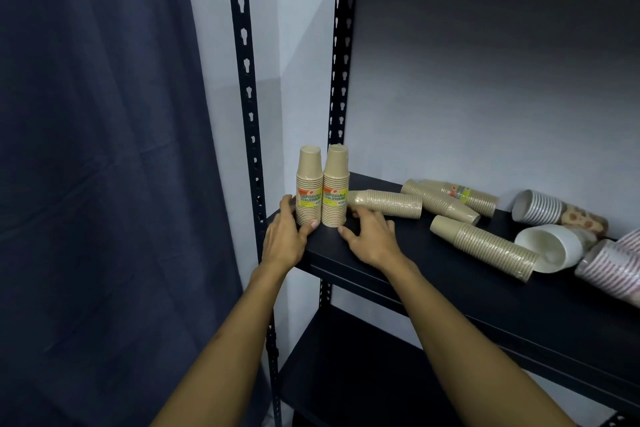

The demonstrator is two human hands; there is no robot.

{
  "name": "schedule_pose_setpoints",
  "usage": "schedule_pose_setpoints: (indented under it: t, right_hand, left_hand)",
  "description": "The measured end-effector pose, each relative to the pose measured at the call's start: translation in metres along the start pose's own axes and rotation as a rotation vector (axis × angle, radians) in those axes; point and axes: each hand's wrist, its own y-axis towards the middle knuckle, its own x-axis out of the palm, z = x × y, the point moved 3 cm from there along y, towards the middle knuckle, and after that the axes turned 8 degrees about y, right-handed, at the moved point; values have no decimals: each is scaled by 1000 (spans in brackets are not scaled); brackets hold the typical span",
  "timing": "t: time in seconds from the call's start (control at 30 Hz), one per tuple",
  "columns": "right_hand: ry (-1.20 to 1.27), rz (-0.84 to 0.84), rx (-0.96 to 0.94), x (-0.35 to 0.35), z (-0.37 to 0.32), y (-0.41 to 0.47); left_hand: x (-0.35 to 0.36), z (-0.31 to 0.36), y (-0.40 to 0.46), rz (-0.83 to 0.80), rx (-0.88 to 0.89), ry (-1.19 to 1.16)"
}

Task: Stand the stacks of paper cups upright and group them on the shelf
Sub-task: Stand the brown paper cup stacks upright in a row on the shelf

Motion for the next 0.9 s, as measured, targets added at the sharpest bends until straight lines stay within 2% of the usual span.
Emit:
schedule_pose_setpoints:
  t: [0.1, 0.27, 0.37, 0.47, 0.57, 0.67, 0.77, 0.9]
  right_hand:
    - [-186, -42, -20, -10, 5, -22]
    - [-277, -70, -18, -35, 20, -52]
    - [-296, -79, -31, -48, 28, -65]
    - [-298, -79, -72, -63, 39, -75]
    - [-304, -52, -130, -77, 53, -84]
    - [-343, 24, -174, -93, 62, -93]
    - [-448, 198, -210, -111, 67, -101]
    - [-572, 441, -47, -145, 85, -113]
  left_hand:
    - [-3, -1, -7, -25, 12, 38]
    - [5, 0, -48, 1, 42, 216]
    - [18, 6, -69, 58, 108, 387]
    - [24, 24, -76, 85, 190, 416]
    - [31, 52, -77, 2, 330, 398]
    - [49, 74, -73, -145, 391, 333]
    - [68, 87, -60, -260, 413, 250]
    - [82, 98, -38, -262, 469, 242]
